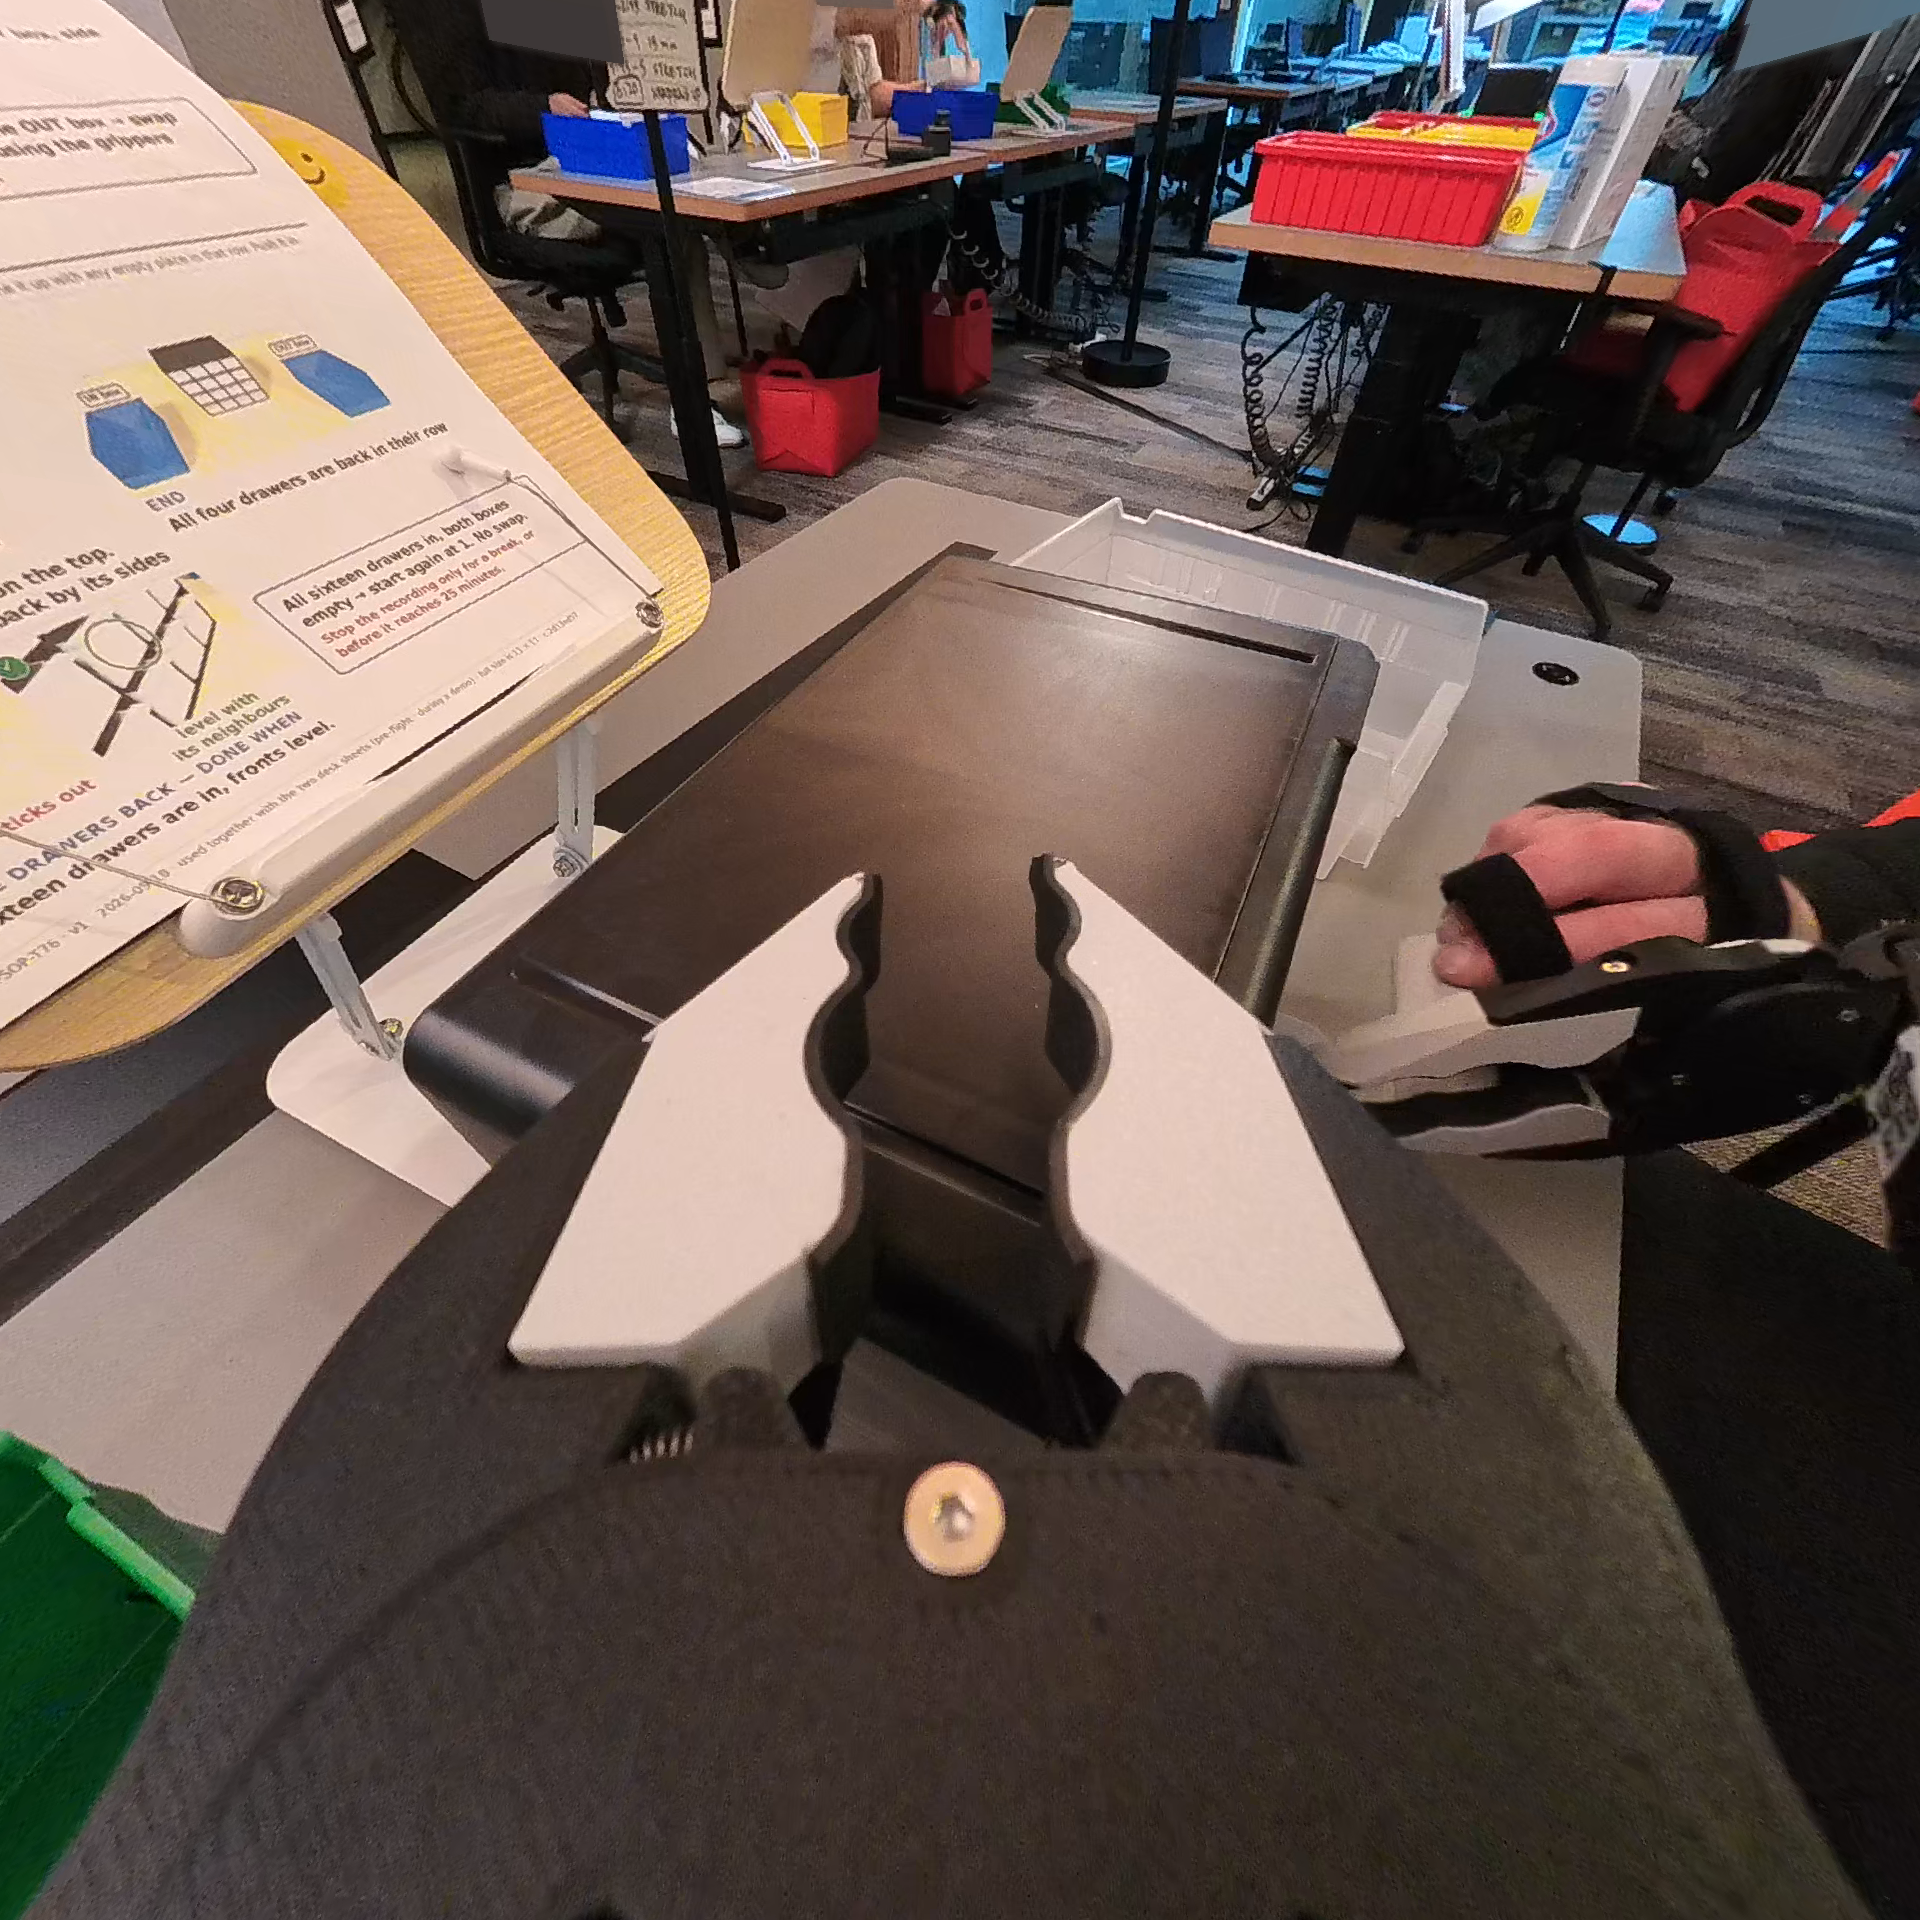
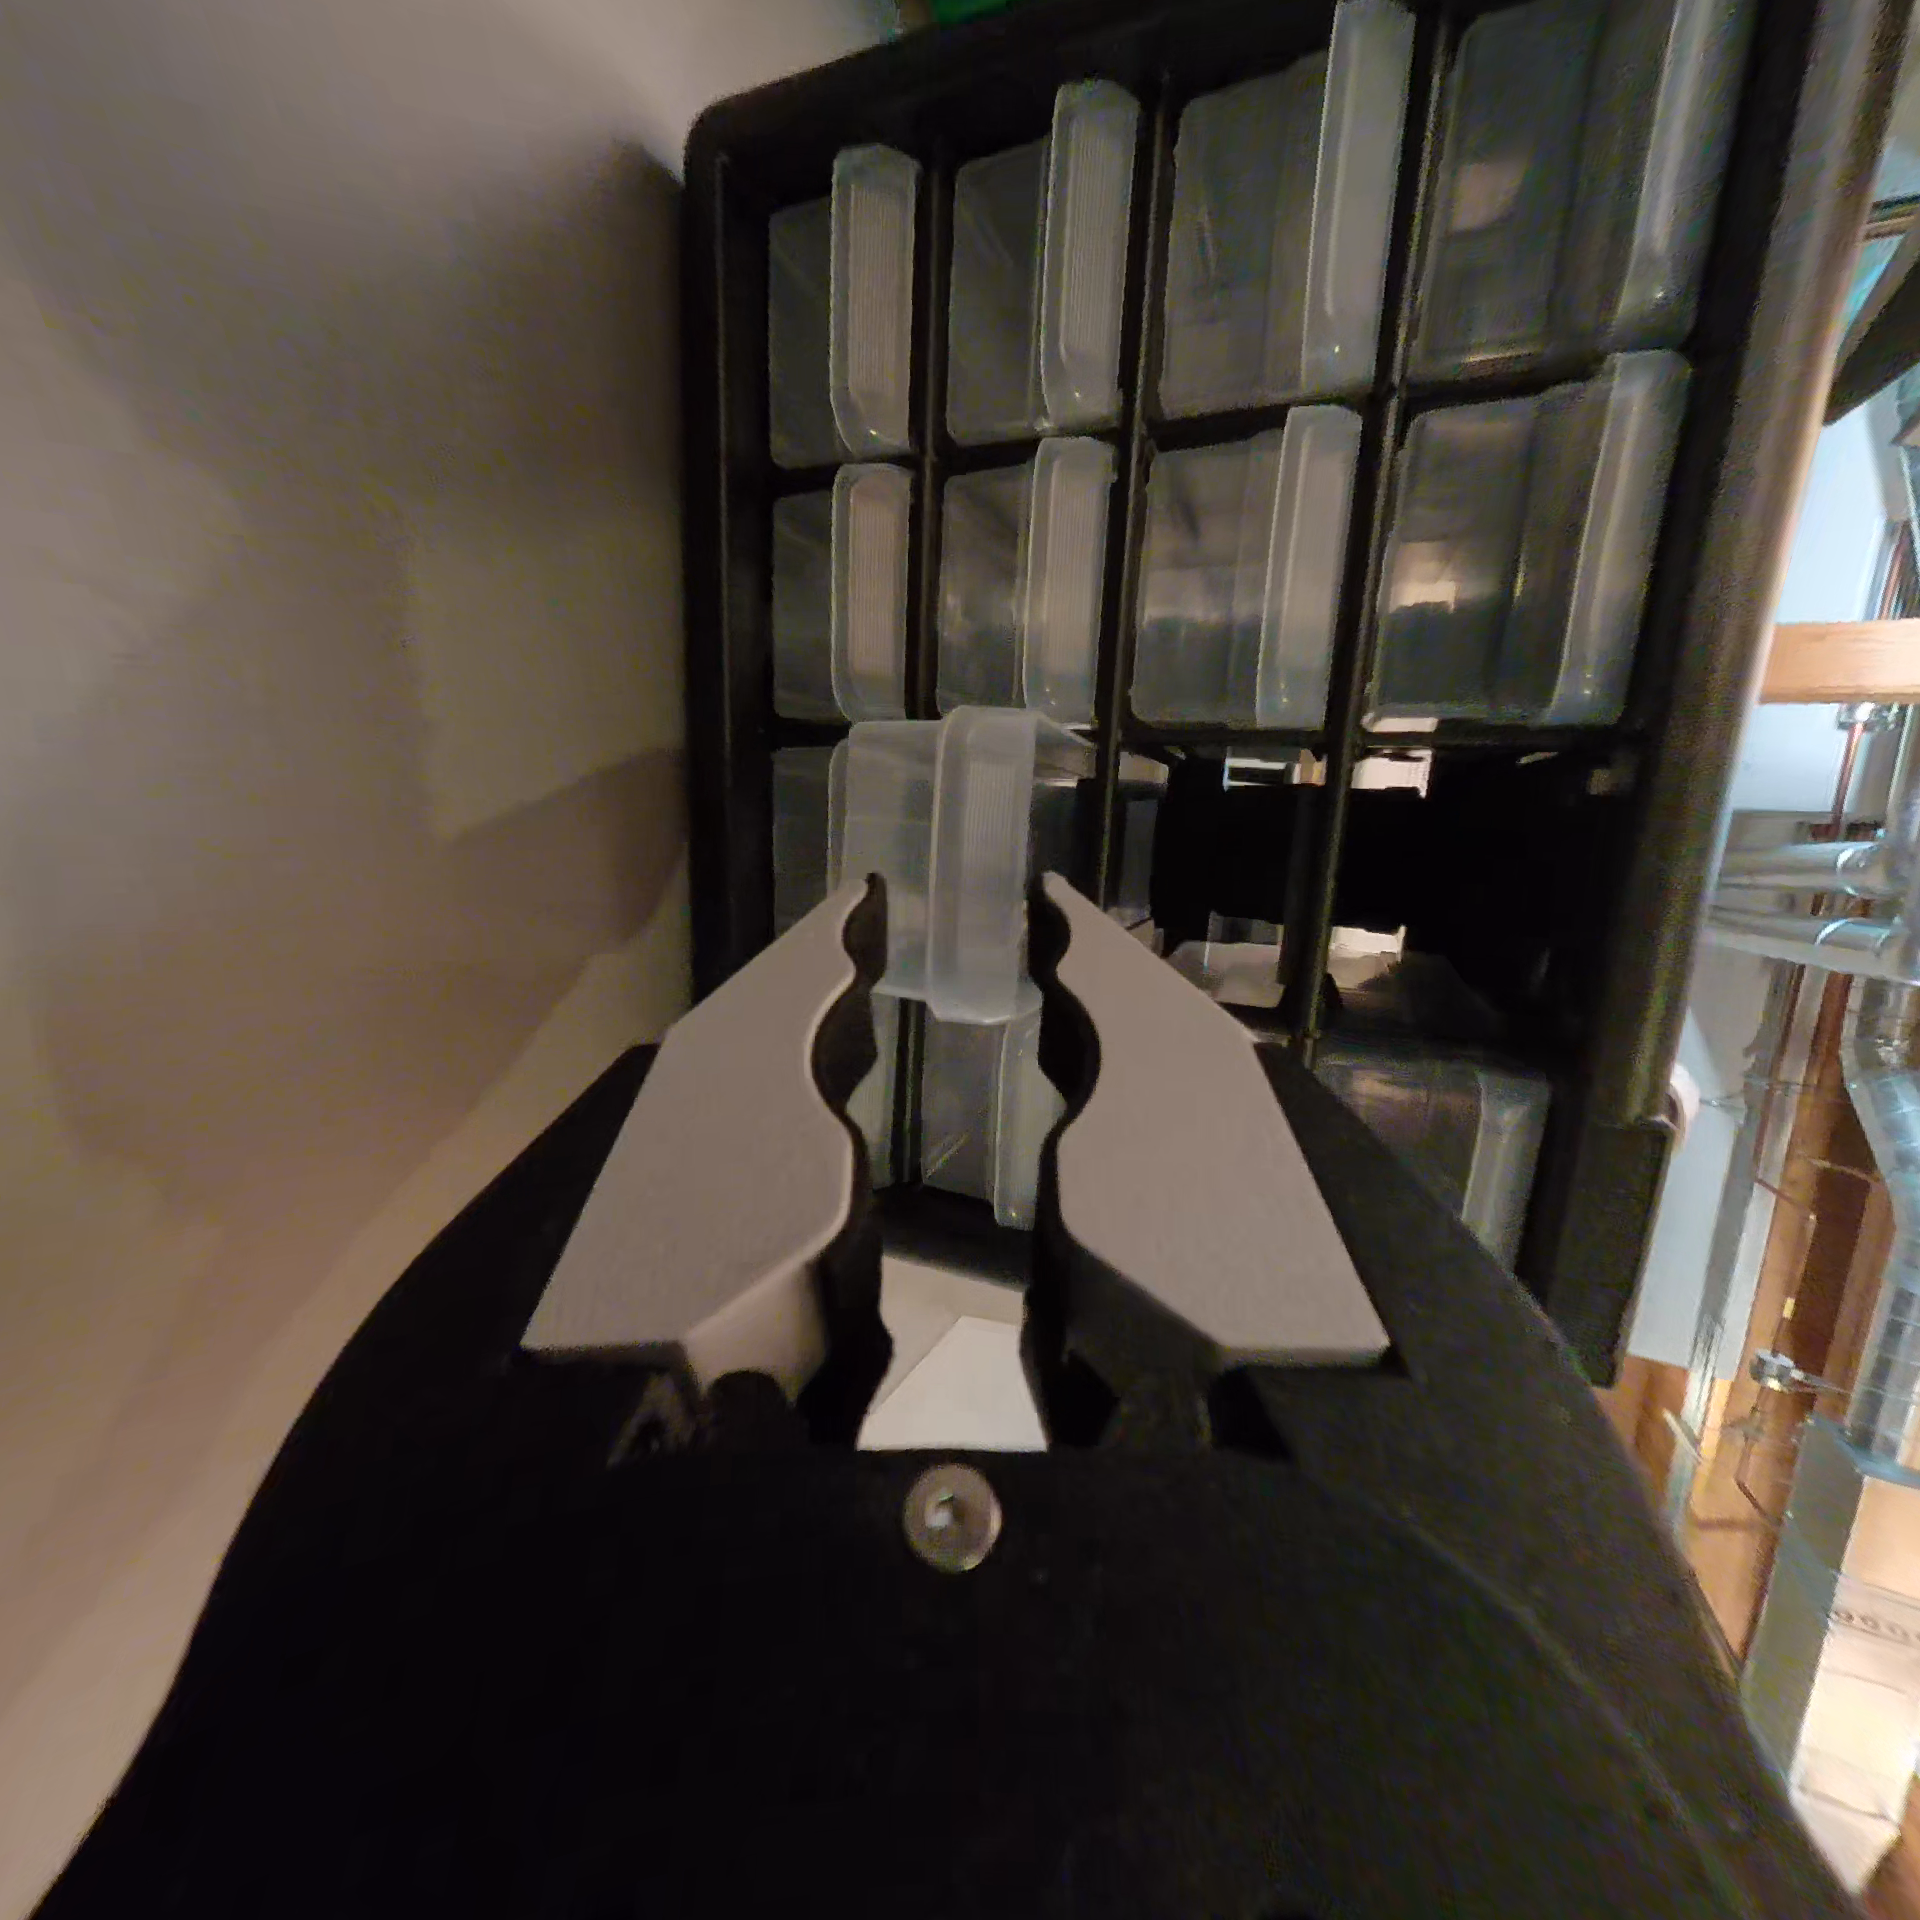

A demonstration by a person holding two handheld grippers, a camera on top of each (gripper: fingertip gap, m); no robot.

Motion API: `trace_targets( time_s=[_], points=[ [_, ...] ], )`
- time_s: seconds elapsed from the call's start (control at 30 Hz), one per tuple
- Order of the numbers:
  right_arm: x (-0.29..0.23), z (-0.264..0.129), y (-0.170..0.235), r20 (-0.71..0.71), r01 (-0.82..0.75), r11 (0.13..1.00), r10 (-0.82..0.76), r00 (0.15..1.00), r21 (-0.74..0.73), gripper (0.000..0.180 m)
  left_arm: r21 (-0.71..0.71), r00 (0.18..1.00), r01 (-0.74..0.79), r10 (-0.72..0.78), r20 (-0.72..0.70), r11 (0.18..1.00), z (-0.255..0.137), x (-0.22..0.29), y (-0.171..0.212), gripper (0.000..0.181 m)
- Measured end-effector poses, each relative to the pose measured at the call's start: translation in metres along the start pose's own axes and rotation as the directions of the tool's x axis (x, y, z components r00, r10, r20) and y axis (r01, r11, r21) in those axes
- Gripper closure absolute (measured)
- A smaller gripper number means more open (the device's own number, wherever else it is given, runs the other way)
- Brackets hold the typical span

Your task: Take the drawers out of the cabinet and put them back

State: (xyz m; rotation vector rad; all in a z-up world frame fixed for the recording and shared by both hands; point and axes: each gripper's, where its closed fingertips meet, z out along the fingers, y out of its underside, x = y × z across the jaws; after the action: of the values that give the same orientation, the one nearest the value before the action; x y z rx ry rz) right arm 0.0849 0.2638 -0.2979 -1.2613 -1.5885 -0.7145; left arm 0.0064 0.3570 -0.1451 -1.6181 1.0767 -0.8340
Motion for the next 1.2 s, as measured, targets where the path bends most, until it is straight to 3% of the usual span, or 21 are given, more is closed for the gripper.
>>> trace_targets(
  time_s=[0.1, 0.6, 0.73, 0.97, 1.2],
  points=[
    [0.003, 0.005, 0.002, -0.001, 0.004, 1.000, -0.004, 1.000, -0.024, 0.163, -0.001, 1.000, -0.001, 0.001, 0.002, 1.000, 0.000, 0.000, 0.000, 0.153],
    [-0.013, -0.051, -0.023, 0.111, -0.071, 0.997, 0.068, 0.992, 0.023, 0.165, -0.001, 1.000, -0.001, 0.001, 0.000, 1.000, 0.000, 0.000, 0.000, 0.152],
    [-0.013, -0.054, -0.020, 0.205, -0.159, 0.987, 0.152, 0.967, 0.014, 0.164, 0.000, 1.000, 0.000, 0.000, 0.002, 1.000, 0.000, 0.000, 0.000, 0.153],
    [-0.031, -0.068, -0.032, 0.169, -0.069, 0.997, 0.061, 0.984, 0.044, 0.164, -0.001, 1.000, -0.001, 0.001, 0.001, 1.000, 0.000, 0.000, 0.000, 0.153],
    [-0.017, -0.088, -0.041, 0.180, -0.140, 0.987, 0.124, 0.976, 0.079, 0.164, -0.001, 1.000, 0.000, 0.000, 0.001, 1.000, 0.000, 0.000, 0.000, 0.153]
  ],
)
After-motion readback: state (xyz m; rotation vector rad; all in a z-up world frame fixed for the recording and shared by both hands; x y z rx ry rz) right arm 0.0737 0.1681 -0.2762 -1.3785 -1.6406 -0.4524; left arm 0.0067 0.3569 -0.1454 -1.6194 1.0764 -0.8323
